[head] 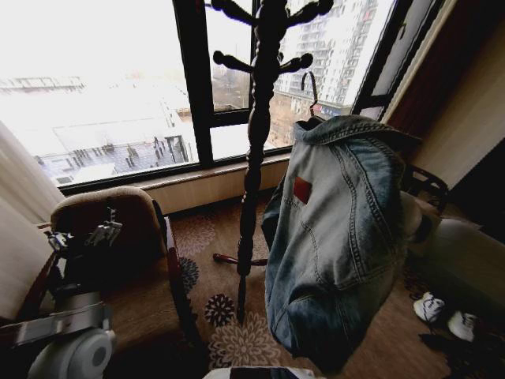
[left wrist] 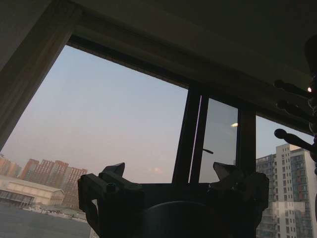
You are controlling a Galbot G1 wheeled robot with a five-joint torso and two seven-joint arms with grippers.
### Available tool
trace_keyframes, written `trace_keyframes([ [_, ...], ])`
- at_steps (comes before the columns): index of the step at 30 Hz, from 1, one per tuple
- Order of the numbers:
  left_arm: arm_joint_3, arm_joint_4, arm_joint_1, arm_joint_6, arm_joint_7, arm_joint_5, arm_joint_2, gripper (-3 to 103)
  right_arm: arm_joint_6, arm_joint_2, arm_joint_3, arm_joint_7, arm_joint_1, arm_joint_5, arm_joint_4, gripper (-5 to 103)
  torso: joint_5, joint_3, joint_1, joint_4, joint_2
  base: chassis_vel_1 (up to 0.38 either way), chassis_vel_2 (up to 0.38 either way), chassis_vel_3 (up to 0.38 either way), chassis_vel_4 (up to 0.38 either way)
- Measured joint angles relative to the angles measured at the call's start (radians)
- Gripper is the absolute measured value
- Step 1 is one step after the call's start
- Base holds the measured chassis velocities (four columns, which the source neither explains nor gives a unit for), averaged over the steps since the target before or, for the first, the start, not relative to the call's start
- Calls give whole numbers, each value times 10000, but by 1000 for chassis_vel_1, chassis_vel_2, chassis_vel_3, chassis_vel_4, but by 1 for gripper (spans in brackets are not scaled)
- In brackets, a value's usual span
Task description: Pick up the clothes from the bed and hang them on the clothes hanger.
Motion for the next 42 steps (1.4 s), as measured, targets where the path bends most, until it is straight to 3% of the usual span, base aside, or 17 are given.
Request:
trace_keyframes([
  [14,167,243,-215,-6,10,-30,51,100,123,-133,-293,-1241,562,-374,-812,21,-1,0,0,-1,0,0,0,0,0],
  [25,221,313,-281,-7,17,1,27,100,120,-337,-308,-1593,784,-1200,-430,21,-2,0,0,0,0,0,0,0,0],
  [42,244,221,-193,-23,25,92,-33,100,157,-493,-92,-1554,571,-1494,291,21,-2,0,0,0,0,0,0,0,0],
])
